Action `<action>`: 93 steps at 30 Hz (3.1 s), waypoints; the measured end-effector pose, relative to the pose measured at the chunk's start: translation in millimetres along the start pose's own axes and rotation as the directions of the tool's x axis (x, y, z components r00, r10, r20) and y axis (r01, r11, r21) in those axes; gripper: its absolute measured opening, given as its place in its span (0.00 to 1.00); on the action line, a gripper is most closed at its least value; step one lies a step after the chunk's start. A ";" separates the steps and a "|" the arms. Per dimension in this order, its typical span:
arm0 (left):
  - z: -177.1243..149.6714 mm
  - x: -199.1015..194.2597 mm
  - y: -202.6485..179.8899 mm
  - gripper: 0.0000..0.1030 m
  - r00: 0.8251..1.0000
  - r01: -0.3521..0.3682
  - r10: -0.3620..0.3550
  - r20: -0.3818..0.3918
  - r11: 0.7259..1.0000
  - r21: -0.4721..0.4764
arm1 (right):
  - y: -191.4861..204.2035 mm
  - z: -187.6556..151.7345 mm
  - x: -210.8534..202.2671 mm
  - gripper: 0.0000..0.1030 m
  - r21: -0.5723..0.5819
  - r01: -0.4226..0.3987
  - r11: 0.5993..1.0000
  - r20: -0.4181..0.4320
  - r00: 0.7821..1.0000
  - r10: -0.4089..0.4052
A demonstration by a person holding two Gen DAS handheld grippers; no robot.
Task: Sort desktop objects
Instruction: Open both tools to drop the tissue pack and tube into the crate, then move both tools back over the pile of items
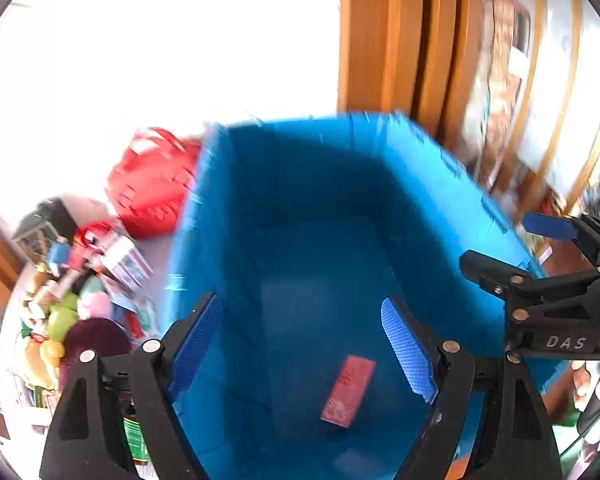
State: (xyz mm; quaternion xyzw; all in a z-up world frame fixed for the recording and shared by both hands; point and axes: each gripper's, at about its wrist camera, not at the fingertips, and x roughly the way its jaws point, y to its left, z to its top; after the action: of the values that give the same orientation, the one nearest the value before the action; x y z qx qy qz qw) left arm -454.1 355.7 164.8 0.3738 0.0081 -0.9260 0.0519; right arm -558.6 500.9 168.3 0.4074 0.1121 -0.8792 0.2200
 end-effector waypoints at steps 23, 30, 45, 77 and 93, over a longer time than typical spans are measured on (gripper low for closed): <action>-179.3 -146.3 222.4 0.86 0.940 -0.189 0.238 0.246 0.960 -0.208 | 266.4 -114.3 -83.4 1.00 -0.087 -0.074 0.994 0.345 0.933 0.099; -239.7 -166.2 305.4 0.86 0.933 -0.240 0.292 0.209 0.940 -0.242 | 356.6 -142.1 -67.0 1.00 -0.117 -0.126 0.985 0.296 0.942 0.156; -338.2 -155.1 443.5 0.86 0.881 -0.420 0.471 0.037 0.818 -0.393 | 445.9 -172.3 21.1 1.00 -0.153 -0.164 0.974 0.102 0.978 0.181; -408.2 -92.6 636.7 0.86 0.883 -0.466 0.430 -0.185 0.768 -0.439 | 566.6 -152.8 162.4 1.00 -0.108 -0.278 0.954 -0.160 0.952 0.260; -370.9 -39.9 701.8 0.86 0.914 -0.402 0.350 -0.204 0.853 -0.334 | 624.4 -111.4 160.7 1.00 -0.006 -0.173 0.985 -0.094 0.981 0.172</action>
State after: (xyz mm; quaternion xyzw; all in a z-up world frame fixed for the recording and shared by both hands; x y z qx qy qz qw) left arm -97.4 -318.7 -58.1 0.4138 0.1120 -0.8519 0.3007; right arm -277.5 -52.8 -37.6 0.4547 0.0926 -0.8361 0.2926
